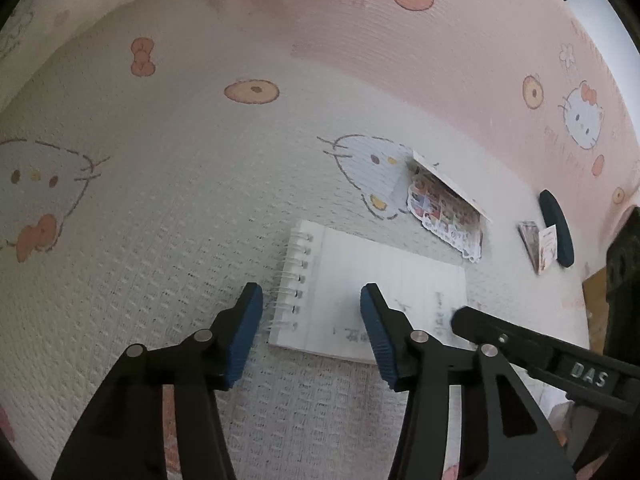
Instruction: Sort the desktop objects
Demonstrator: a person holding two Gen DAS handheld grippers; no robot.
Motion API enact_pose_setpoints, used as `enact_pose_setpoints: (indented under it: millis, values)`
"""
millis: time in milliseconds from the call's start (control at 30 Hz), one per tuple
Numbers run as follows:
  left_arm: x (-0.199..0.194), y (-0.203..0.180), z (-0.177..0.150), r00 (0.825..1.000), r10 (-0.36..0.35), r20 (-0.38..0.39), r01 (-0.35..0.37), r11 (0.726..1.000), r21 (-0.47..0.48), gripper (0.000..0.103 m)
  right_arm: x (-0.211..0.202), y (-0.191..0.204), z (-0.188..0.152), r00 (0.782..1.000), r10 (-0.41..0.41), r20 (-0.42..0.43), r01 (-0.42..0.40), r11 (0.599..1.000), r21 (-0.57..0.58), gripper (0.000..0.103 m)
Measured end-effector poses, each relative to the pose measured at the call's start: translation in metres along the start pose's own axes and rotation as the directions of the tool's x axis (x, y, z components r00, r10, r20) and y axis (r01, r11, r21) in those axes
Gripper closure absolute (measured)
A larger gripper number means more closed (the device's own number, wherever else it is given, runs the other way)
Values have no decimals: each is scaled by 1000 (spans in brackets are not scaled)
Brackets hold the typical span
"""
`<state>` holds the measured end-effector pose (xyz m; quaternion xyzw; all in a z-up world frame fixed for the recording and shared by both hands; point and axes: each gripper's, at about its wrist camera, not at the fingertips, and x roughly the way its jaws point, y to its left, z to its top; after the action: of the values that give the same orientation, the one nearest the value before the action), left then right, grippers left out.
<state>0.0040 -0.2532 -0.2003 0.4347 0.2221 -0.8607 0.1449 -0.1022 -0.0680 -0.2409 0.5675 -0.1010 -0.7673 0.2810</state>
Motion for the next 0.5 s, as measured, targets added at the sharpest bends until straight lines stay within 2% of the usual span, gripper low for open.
enact_pose_setpoints:
  millis: [33,100,233,333,500]
  values:
    - [0,0,0,1000,-3,1,3,1000,-5,49,2,0,0,1000,3,5,-3,1000,6,73]
    - [0,0,-1,1000,-7,3,7,1000,-13,58,5,3,0,1000,-9,9,9,1000,-5,73]
    - [-1,1,-3,1000,-7,0,7,998,-60,61,-21,-3,-16,997,-73,-8,72,990,-118,72]
    - [-3,-1,-5,1000,-21,-10,20,996,-85,66,-25,-3,-16,995,-98,-17,94,986,-137,73]
    - [0,-36,-17,997,-61,-47,59,997,-42,67,-45,-23,-20,991,-135,-1,134,983,-129,75]
